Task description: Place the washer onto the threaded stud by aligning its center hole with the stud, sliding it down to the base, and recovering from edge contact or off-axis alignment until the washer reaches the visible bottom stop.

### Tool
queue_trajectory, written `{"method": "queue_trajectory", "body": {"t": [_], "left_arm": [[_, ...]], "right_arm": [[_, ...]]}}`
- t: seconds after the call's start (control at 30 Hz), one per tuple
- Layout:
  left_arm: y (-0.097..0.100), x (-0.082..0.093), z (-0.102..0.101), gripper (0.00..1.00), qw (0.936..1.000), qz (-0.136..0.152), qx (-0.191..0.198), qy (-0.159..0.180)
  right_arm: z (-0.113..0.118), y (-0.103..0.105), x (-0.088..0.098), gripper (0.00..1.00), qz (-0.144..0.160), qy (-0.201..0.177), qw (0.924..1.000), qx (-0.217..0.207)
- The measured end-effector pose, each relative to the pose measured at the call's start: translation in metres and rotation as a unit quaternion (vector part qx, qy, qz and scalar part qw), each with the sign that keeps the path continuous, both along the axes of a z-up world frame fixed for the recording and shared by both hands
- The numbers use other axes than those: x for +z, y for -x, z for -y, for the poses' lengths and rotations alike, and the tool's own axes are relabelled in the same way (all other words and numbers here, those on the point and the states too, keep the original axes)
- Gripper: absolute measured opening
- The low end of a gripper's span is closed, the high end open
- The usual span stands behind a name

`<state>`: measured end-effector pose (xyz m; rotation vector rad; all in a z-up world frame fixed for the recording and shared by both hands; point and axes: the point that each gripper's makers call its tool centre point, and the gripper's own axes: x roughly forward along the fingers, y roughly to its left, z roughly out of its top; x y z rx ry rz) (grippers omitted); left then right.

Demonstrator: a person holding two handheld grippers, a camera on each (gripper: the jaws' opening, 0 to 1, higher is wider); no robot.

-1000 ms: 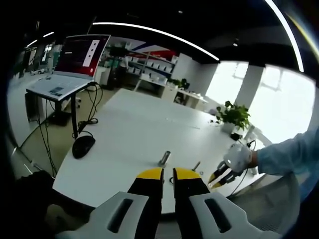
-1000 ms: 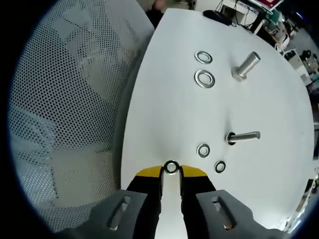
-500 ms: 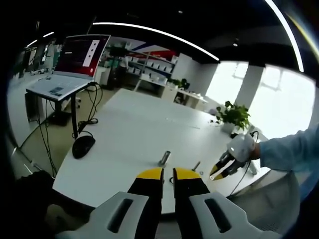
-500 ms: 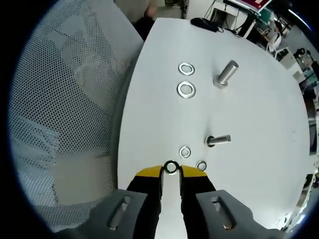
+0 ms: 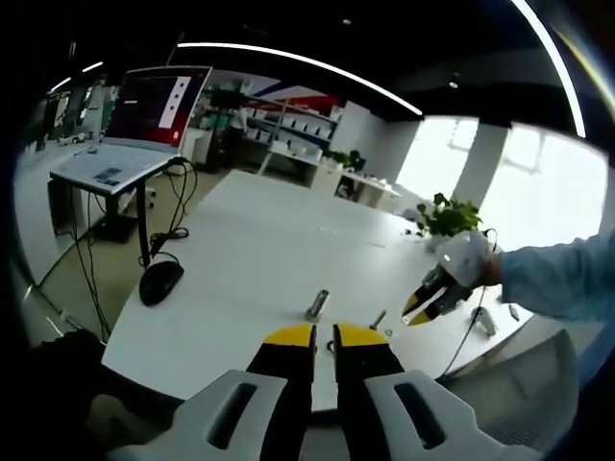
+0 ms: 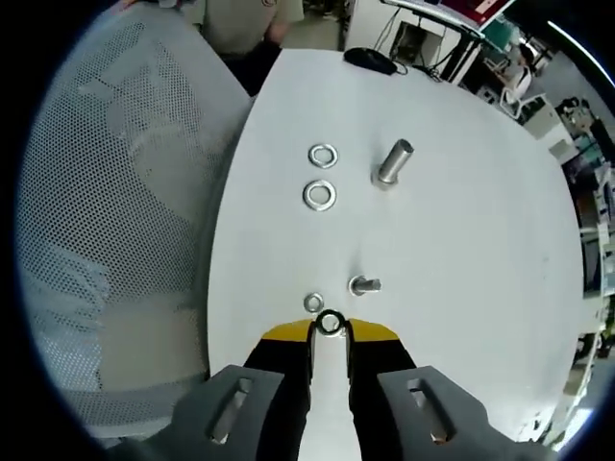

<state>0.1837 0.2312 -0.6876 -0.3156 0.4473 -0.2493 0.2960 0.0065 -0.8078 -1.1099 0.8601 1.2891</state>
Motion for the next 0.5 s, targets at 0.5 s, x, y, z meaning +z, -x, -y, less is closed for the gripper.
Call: {"method": "queue_trajectory", "body": {"t": [0.5], "left_arm": [[0.000,0.000,0.000,0.04,1.0000,0.000,0.000,0.001]], "right_arm": [[-0.013,-0.019,0.000,0.13,0.028,-0.017,0.9993,-0.018]]}}
